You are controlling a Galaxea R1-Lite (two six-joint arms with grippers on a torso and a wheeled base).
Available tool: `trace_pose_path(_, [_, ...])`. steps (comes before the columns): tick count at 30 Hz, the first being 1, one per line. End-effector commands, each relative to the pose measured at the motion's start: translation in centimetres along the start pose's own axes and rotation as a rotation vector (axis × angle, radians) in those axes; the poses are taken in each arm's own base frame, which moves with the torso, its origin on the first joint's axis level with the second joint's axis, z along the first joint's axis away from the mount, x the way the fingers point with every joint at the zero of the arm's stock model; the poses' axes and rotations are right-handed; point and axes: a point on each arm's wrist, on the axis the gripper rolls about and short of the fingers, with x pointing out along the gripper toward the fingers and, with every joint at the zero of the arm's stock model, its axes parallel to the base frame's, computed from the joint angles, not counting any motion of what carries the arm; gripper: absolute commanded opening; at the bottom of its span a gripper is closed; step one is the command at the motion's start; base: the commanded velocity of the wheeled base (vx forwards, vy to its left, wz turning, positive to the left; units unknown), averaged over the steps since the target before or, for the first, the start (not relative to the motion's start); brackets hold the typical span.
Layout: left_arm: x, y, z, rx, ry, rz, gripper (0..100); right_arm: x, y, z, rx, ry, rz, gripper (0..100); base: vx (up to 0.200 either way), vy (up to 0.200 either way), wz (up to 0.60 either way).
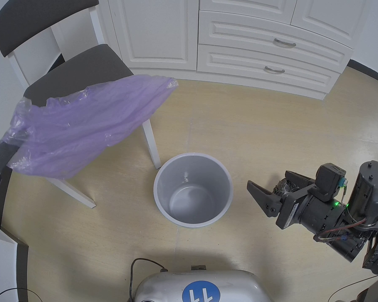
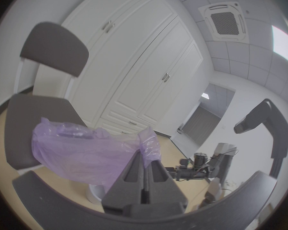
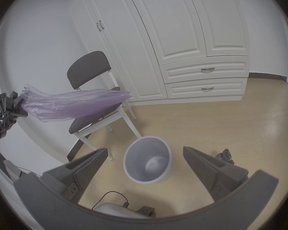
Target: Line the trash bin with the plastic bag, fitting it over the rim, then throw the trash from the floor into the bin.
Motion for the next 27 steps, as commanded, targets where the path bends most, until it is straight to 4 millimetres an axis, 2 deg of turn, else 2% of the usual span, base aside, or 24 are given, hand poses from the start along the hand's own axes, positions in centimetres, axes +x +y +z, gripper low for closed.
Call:
trace_pose_path(1, [1.2, -1.4, 1.5, -0.178, 0.112, -0.076, 0, 1.0, 0.7, -0.6, 0.031, 0.031, 0.019, 100, 0.000, 0.000, 0.00])
trace_pose_path(4, [1.7, -1.7, 2.3, -0.272, 0.198, -0.050, 0, 1.9, 0.9, -0.3, 0.039, 0.044, 0.054, 100, 0.000, 0.000, 0.00])
trace_pose_path(8, [1.6, -1.8, 2.5, -0.306, 0.260, -0.027, 0, 2.3, 1.2, 0.1, 0.039, 0.106, 0.069, 100, 0.000, 0.000, 0.00])
trace_pose_path(12, [1.6, -2.1, 2.3, -0.323, 0.294, -0.040, 0, 2.0, 1.8, 0.6, 0.110, 0.136, 0.115, 100, 0.000, 0.000, 0.00])
trace_pose_path(17, [1.7, -2.6, 1.7, -0.344, 0.357, -0.085, 0, 0.7, 3.0, 0.8, 0.105, 0.172, 0.199, 100, 0.000, 0.000, 0.00])
trace_pose_path(25, [1.4, -2.9, 1.7, -0.344, 0.370, -0.110, 0, 1.0, 3.4, -0.7, 0.082, 0.229, 0.205, 100, 0.000, 0.000, 0.00])
trace_pose_path(27, [1.3, -3.0, 1.7, -0.343, 0.370, -0.113, 0, 1.6, 3.6, -2.1, 0.062, 0.277, 0.197, 100, 0.000, 0.000, 0.00])
